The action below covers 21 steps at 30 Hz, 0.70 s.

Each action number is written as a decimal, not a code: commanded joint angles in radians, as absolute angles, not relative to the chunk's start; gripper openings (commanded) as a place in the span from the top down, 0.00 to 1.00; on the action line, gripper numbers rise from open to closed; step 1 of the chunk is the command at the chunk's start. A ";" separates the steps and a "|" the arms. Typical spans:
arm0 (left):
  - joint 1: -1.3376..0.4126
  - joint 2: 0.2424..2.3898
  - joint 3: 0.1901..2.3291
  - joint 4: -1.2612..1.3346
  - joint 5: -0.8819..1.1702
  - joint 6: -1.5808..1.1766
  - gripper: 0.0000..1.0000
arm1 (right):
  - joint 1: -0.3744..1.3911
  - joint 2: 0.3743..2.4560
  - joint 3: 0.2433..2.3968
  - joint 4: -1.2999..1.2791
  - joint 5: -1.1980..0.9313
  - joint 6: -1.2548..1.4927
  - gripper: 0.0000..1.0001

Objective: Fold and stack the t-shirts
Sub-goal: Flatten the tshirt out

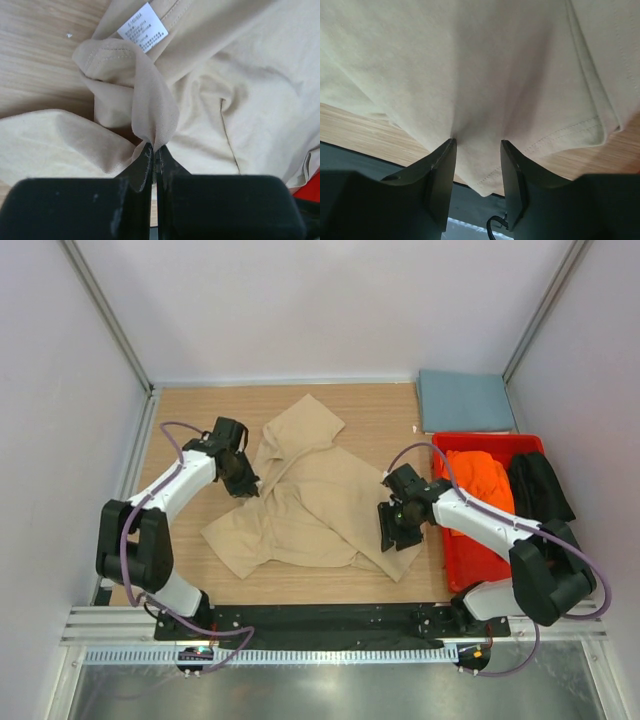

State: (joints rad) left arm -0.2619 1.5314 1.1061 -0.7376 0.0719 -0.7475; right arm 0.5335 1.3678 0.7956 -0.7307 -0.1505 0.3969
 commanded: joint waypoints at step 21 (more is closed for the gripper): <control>-0.172 1.231 0.982 -0.864 0.098 -0.804 0.25 | 0.695 1.500 0.883 -0.653 0.144 0.459 0.85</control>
State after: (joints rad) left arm -0.1730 1.3258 1.0225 -0.8013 0.0910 -0.7734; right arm 0.6918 1.4811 0.7998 -0.6701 0.0586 0.4675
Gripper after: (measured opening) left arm 0.758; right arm 0.232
